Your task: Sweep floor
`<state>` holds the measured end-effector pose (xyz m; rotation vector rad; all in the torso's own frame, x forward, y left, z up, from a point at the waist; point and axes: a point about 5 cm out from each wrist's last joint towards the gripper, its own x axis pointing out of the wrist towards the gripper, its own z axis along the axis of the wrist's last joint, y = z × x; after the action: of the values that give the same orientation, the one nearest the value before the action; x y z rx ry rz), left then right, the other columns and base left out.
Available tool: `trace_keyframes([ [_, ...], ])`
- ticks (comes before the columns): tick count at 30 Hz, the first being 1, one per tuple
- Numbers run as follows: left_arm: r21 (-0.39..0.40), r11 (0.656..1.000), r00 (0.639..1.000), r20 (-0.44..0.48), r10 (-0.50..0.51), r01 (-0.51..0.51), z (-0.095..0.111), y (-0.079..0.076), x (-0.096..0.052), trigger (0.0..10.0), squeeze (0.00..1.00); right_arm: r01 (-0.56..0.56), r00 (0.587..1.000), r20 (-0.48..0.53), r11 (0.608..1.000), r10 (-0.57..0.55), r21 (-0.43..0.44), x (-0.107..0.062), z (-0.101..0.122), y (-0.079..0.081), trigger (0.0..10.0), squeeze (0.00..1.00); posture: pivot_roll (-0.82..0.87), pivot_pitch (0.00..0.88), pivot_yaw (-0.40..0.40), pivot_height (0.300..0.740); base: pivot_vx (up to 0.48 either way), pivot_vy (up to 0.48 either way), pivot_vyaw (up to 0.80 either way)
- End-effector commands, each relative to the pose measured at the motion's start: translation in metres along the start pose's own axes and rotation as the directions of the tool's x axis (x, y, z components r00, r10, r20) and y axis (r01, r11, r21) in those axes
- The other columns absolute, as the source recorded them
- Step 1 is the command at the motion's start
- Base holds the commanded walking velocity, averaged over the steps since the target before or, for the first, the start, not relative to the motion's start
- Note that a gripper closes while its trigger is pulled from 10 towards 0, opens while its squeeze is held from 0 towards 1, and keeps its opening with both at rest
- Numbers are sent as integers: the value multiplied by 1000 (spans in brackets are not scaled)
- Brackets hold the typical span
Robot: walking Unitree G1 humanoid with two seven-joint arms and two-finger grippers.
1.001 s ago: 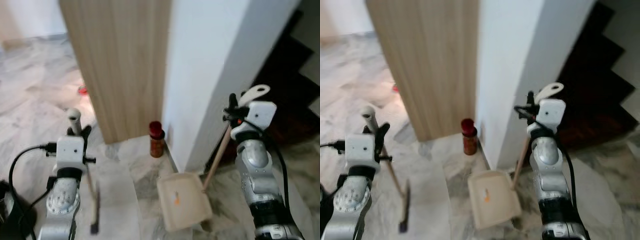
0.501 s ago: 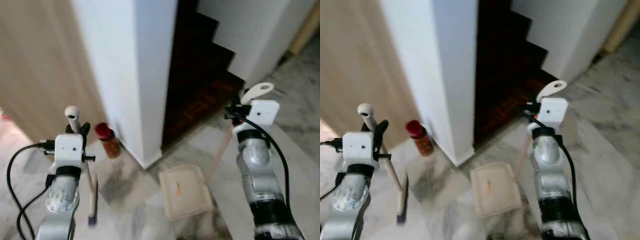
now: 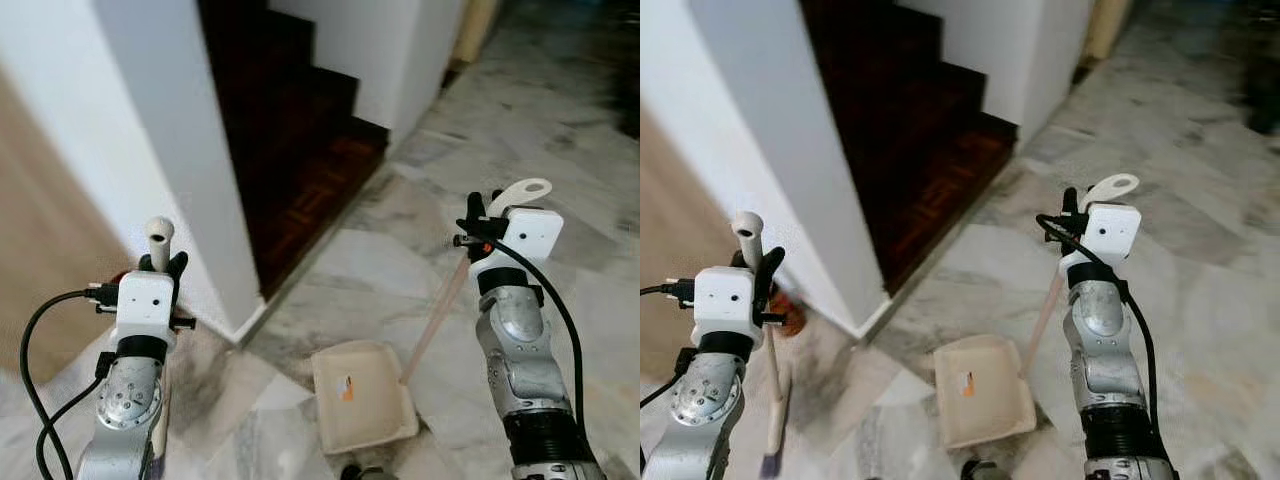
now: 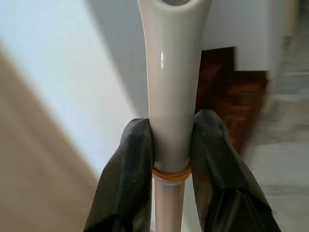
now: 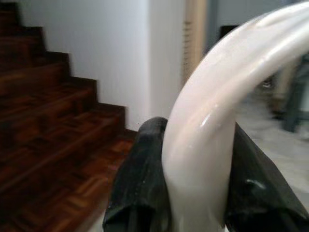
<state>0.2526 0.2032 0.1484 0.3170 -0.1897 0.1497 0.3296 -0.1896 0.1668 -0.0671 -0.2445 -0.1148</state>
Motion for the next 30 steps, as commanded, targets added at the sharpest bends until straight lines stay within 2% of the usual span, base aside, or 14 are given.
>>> trace_keyframes([
  [1, 10, 1000, 999, 35, -1, 0, 8, 2, -1, 10000, 0, 0, 999, 42, 1000, 0, 3, 0, 10, 1, 10000, 0, 15, 189, 43, 740, 0, 0, -800],
  [17, -34, 999, 1000, 25, -2, 3, 5, -4, -1, 10000, 0, -10, 999, 42, 1000, 10, -9, -1, 14, -2, 10000, 0, -29, 174, 24, 740, 0, 0, -800],
  [23, -41, 999, 1000, 9, 4, -4, 1, -2, -4, 10000, 0, -16, 999, 50, 1000, 16, -7, 1, 18, -1, 10000, 0, -42, 170, 27, 740, 0, 0, -800],
  [30, -69, 997, 1000, 13, 24, -23, 2, 3, -4, 10000, 0, -23, 999, 43, 1000, 23, -8, -5, 17, 0, 10000, 0, -52, 171, 29, 740, 0, 0, -800],
])
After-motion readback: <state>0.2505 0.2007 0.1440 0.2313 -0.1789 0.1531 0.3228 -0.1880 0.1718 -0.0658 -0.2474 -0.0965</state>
